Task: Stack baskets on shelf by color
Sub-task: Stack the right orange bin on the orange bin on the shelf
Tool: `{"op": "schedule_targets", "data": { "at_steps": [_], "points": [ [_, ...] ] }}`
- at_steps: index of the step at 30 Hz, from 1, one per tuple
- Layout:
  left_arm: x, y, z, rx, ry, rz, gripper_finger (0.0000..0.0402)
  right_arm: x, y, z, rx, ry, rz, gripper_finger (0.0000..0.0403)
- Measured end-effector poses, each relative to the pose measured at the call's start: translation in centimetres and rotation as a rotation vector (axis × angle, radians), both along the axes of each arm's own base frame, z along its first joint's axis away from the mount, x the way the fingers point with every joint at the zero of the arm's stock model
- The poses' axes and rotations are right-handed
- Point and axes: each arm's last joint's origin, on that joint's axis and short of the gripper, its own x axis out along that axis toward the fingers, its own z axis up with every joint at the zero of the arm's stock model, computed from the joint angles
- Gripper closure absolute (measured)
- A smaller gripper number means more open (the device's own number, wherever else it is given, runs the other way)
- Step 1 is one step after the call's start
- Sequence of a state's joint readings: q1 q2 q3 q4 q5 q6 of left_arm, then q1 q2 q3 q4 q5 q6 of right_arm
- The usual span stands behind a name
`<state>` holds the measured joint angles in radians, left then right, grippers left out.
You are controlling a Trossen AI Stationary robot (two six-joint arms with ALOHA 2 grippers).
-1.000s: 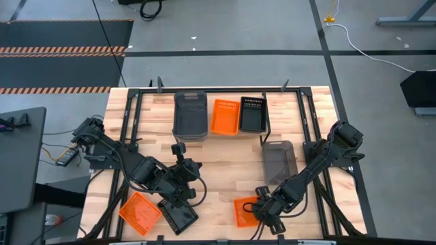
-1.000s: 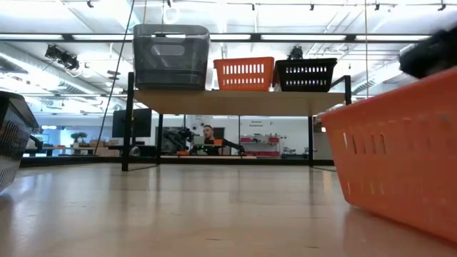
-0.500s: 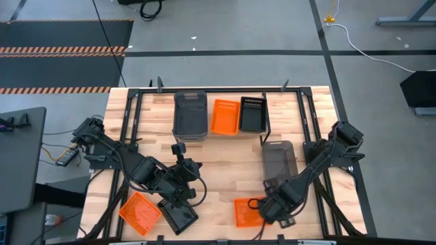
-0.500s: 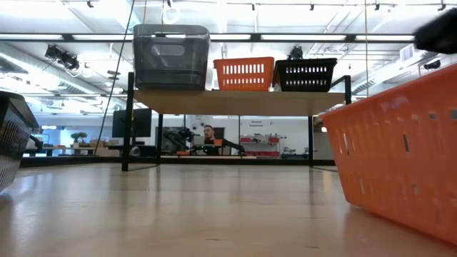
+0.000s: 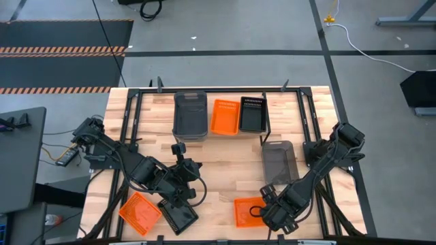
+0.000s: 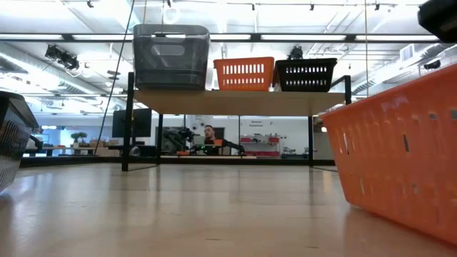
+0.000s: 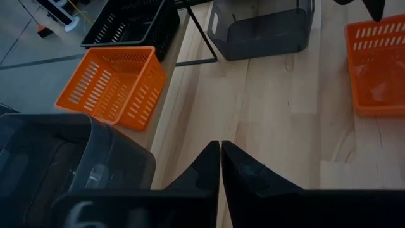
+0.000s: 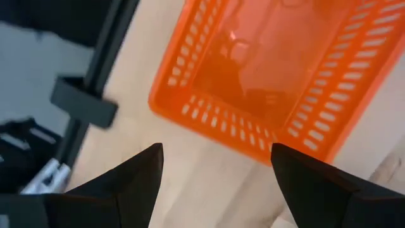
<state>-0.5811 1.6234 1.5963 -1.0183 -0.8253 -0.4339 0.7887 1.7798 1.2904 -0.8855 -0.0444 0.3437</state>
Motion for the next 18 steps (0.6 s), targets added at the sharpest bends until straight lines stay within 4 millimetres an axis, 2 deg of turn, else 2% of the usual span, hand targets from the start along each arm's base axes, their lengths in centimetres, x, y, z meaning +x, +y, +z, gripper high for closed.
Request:
{"op": "schedule_targets", "data": {
  "at_steps": [4, 9, 18],
  "points": [
    [0.0, 0.0, 0.0, 0.0, 0.0, 0.0, 0.038, -0.58, 0.06, -0.68, -0.04, -0.012, 0.063, 0.0105],
    [0.0, 0.0, 0.0, 0.0, 0.0, 0.0, 0.0385, -0.33, 0.3, -0.66, -0.076, -0.1, 0.133, 0.0105],
    [0.0, 0.0, 0.0, 0.0, 0.0, 0.0, 0.0378, -0.28, 0.25, -0.75, -0.12, -0.13, 0.205, 0.0105]
  ]
}}
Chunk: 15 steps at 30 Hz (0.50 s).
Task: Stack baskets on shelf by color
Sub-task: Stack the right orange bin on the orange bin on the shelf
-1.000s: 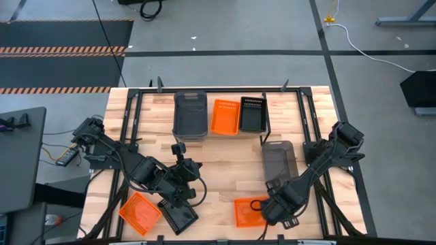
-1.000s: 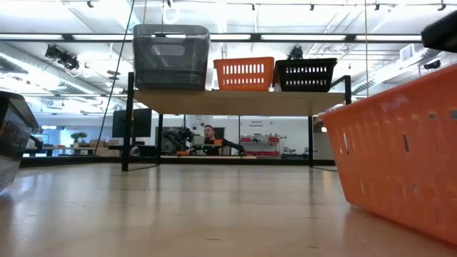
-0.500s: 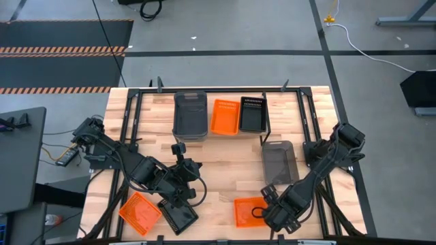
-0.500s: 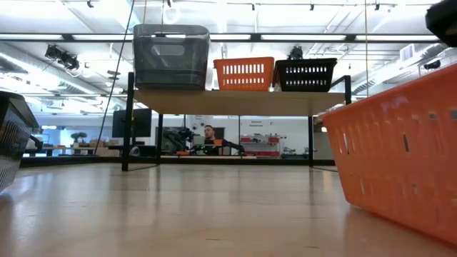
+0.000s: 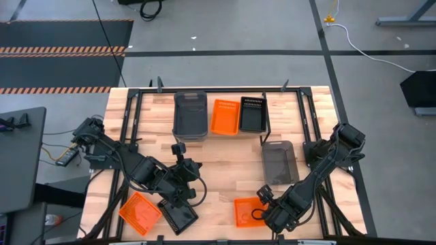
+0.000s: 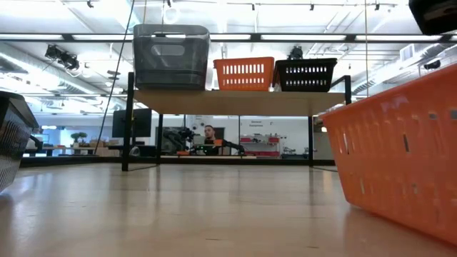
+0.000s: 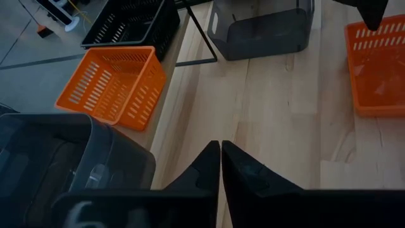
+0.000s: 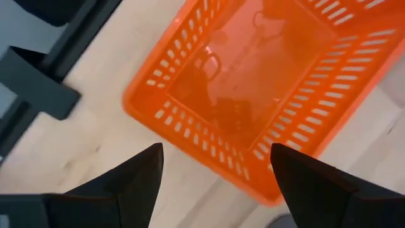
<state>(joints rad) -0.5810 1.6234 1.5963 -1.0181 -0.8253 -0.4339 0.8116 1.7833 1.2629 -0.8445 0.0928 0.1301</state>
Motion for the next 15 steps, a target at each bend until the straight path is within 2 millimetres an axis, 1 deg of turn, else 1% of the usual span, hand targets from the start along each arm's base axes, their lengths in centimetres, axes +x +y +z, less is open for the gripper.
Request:
{"op": "schedule_targets", "data": {
  "at_steps": [2, 4, 10, 12, 15],
  "points": [
    [0.0, 0.0, 0.0, 0.0, 0.0, 0.0, 0.0379, 0.2, 0.1, -0.4, -0.021, -0.007, 0.019, 0.0105],
    [0.0, 0.0, 0.0, 0.0, 0.0, 0.0, 0.0381, 0.3, 0.3, -1.3, -0.045, 0.014, 0.044, 0.0105],
    [0.0, 0.0, 0.0, 0.0, 0.0, 0.0, 0.0385, 0.6, 0.8, -4.9, -0.105, 0.123, 0.112, 0.0105],
    [0.0, 0.0, 0.0, 0.0, -0.001, 0.0, 0.0383, 0.9, 0.7, -5.7, -0.14, 0.122, 0.093, 0.0105],
    [0.0, 0.0, 0.0, 0.0, 0.0, 0.0, 0.0379, 1.3, 0.5, -6.1, -0.162, 0.108, 0.01, 0.0105]
  ]
}}
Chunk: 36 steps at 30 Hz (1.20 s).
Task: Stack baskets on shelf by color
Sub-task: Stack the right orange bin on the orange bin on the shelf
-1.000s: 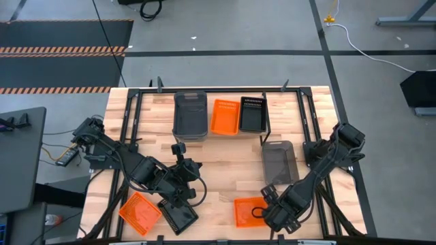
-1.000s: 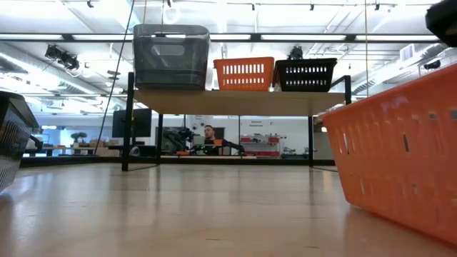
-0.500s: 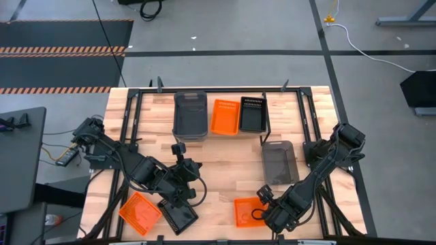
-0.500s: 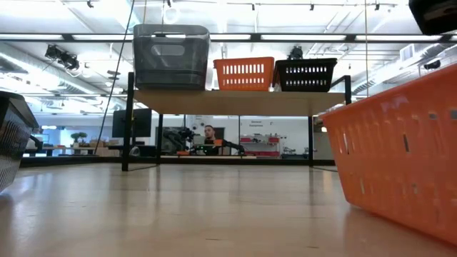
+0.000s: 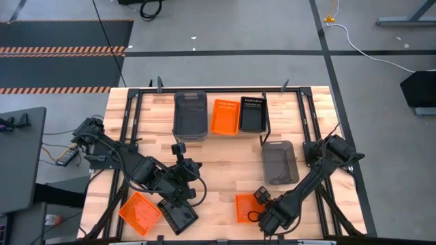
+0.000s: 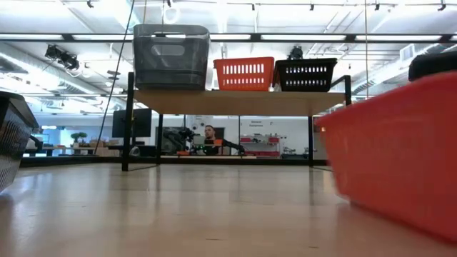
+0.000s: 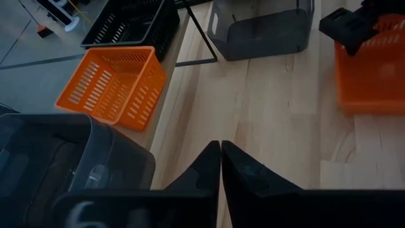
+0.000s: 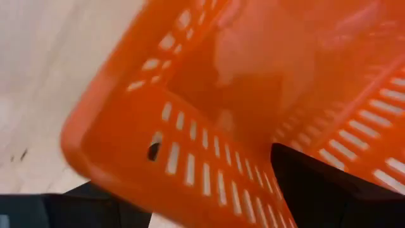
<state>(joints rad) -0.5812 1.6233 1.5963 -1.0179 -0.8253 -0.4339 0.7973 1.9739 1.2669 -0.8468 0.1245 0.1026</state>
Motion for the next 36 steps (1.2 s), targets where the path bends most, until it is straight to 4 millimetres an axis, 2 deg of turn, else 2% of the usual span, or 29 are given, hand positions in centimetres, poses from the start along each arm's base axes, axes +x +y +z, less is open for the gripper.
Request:
{"op": "schedule_targets", "data": {
  "at_steps": [8, 14, 18, 27, 33, 36],
  "points": [
    [0.0, 0.0, 0.0, -0.002, -0.003, 0.0, 0.0383, 1.7, -0.5, 0.8, -0.007, -0.093, -0.153, 0.0112],
    [0.0, 0.0, 0.0, -0.002, -0.003, 0.0, 0.0384, 2.9, -0.5, 0.8, 0.059, -0.161, -0.206, 0.0126],
    [0.0, 0.0, 0.0, -0.001, -0.002, 0.0, 0.0378, 3.8, -0.7, 0.9, 0.105, -0.193, -0.228, 0.0178],
    [0.0, 0.0, 0.0, -0.001, -0.003, 0.0, 0.0385, 5.1, -0.7, 1.2, 0.19, -0.258, -0.247, 0.0385],
    [0.0, 0.0, 0.0, -0.001, -0.003, -0.001, 0.038, 6.3, -1.1, 1.7, 0.199, -0.334, -0.283, 0.0377],
    [0.0, 0.0, 0.0, -0.001, -0.002, 0.0, 0.0378, 7.4, -0.9, 3.6, 0.206, -0.384, -0.279, 0.0387]
  ]
}}
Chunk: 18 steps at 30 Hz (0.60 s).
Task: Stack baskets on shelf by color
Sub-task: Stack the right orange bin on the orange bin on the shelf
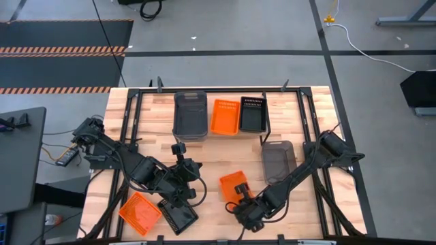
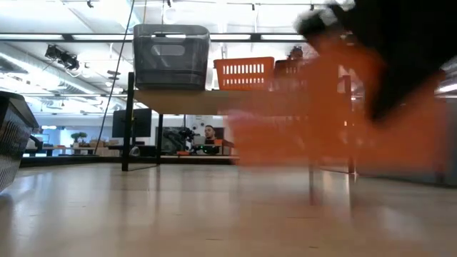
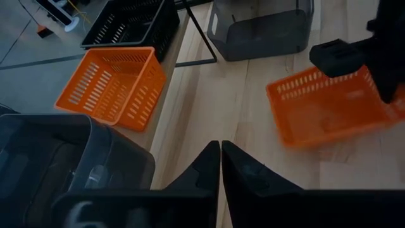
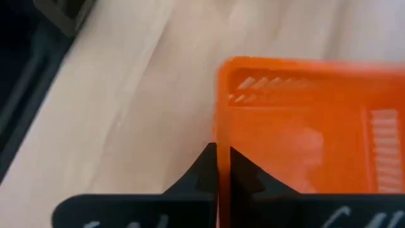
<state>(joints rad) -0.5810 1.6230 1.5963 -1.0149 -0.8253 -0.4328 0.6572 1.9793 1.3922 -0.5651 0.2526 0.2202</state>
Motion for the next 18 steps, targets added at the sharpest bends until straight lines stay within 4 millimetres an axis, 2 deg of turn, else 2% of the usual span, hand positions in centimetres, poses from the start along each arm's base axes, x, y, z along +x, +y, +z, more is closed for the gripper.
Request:
{"op": "schedule_targets", "data": {
  "at_steps": [5, 9, 14, 18],
  "points": [
    [0.0, 0.0, 0.0, 0.0, 0.0, 0.0, 0.0382, 1.9, 0.4, 5.9, -0.087, -0.118, -0.01, 0.0392],
    [0.0, 0.0, 0.0, 0.002, 0.001, -0.002, 0.0385, 2.7, -0.3, 11.3, -0.18, -0.192, -0.04, 0.0386],
    [-0.2, -0.2, 0.0, 0.024, 0.003, -0.007, 0.0384, 2.9, -2.7, 16.6, -0.28, -0.244, -0.132, 0.0395],
    [-0.5, -0.7, 0.1, 0.075, -0.008, -0.018, 0.0389, 3.5, -5.4, 19.5, -0.313, -0.285, -0.229, 0.0393]
  ]
}}
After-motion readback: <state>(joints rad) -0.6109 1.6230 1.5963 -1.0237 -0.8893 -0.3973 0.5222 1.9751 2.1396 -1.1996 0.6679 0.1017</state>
